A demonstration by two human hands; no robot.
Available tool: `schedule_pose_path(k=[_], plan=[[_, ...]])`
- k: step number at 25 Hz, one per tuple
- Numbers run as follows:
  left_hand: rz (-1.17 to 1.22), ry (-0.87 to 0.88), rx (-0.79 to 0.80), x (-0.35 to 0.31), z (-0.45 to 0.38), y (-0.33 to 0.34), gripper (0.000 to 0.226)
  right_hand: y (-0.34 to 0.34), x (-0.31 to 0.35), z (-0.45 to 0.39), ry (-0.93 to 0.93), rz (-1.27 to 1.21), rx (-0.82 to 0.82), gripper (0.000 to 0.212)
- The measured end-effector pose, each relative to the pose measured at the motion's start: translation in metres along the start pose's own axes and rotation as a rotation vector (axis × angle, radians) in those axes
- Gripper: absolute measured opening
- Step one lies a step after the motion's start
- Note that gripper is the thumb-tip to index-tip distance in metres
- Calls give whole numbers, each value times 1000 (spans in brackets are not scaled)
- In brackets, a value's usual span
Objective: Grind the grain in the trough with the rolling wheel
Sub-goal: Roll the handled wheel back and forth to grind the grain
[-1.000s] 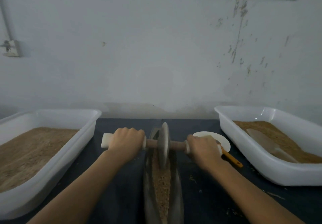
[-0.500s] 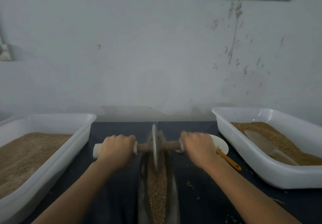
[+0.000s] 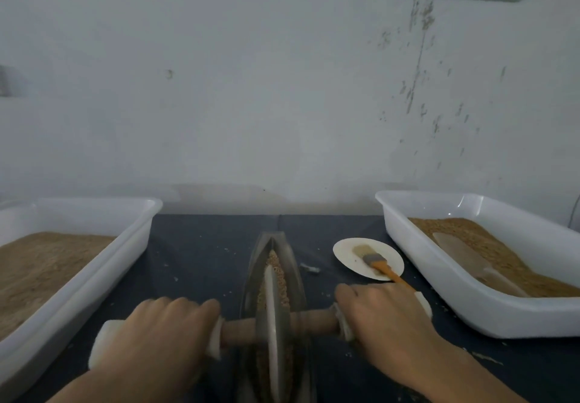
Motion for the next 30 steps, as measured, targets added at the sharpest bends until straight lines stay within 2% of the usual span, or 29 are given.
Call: schedule_pose_path(k=[2,4,7,11,14,16,17,19,21,24,26,28,30], plan=[[-3,-15,-62,4,-26,1,23,6,-9,-29,53,-5,10,26],[-57,-51,-189,9,-62,-2,25,14,-22,-65,129,16,1,25],[-72,-104,-291,13,-98,-14,22,12,-30,-94,192,50,-94,26],[-18,-10,-243,7,-69,-7,23,20,-19,-49,130,-37,-17,20],[-21,67,-216,-3,-19,2,35,27,-12,1,95,-155,149,22],[-60,67,-182,-2,-11,4,37,33,-13,10,93,-147,244,26],[-54,51,-156,-2,-14,4,36,31,-12,4,91,-115,226,27],[-14,10,-149,0,-36,1,30,24,-15,-25,98,-42,80,25],[-55,-45,-213,5,-70,-8,19,18,-23,-64,158,37,-40,21],[-82,-119,-235,7,-102,-20,11,20,-32,-100,218,78,-81,18],[-79,-73,-233,3,-96,-20,11,26,-31,-86,203,33,-61,16],[-67,33,-258,-3,-64,-14,22,34,-25,-46,156,-58,-12,22],[-111,212,-372,-15,-20,-12,56,30,-20,-5,120,-118,42,31]])
Point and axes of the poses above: each hand's wrist, its own z-axis away from the middle knuckle, its own y-axis out of the palm, x = y × z, the point moved 6 cm from there along -z, towards the middle knuckle
